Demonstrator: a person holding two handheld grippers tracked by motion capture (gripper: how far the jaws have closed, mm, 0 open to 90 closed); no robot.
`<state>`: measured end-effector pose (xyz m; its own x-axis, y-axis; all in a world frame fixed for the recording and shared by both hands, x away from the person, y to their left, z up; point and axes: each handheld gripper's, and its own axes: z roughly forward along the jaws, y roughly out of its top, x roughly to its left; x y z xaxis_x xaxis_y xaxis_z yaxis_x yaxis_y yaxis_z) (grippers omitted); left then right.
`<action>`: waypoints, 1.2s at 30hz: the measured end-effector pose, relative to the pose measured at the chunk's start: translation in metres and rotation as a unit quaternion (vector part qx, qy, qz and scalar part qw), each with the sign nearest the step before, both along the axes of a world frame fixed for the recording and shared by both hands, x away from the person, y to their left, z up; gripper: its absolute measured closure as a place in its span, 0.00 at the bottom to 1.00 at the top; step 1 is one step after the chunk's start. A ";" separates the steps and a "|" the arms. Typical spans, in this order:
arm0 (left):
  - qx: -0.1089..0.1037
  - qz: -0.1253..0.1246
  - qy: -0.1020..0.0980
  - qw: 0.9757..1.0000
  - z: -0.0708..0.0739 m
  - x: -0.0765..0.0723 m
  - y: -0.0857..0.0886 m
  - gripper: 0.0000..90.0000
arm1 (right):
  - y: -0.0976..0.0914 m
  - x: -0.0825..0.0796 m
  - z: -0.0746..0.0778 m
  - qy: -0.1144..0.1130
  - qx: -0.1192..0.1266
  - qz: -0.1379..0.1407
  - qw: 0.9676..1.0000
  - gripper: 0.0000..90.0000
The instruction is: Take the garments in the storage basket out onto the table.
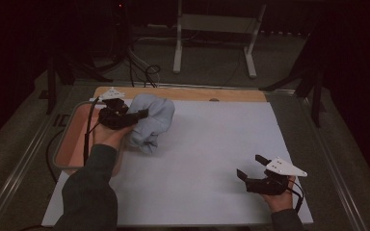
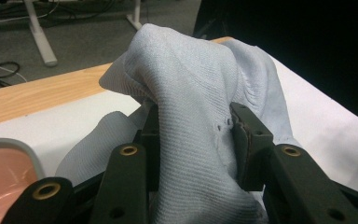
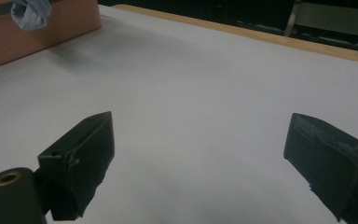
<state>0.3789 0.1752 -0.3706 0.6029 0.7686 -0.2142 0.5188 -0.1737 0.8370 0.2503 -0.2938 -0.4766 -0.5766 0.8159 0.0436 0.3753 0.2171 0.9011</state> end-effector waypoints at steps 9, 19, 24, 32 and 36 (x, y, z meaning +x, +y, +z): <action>-0.007 -0.008 0.001 1.000 -0.007 0.000 -0.013 0.71 | 0.000 0.000 0.000 0.000 0.000 0.000 1.000 0.10; -0.006 -0.018 0.008 1.000 -0.019 0.002 -0.029 0.71 | 0.000 0.000 0.000 0.000 0.000 0.001 1.000 0.10; -0.004 -0.022 0.010 1.000 -0.023 0.002 -0.034 0.72 | 0.000 0.000 0.000 0.000 0.000 0.001 1.000 0.10; -0.007 -0.034 0.016 0.999 -0.035 0.004 -0.052 0.74 | 0.000 0.000 0.000 0.000 -0.001 0.002 1.000 0.10; -0.009 -0.039 0.023 0.999 -0.040 0.005 -0.060 0.74 | 0.000 0.000 0.000 0.000 -0.001 0.002 1.000 0.10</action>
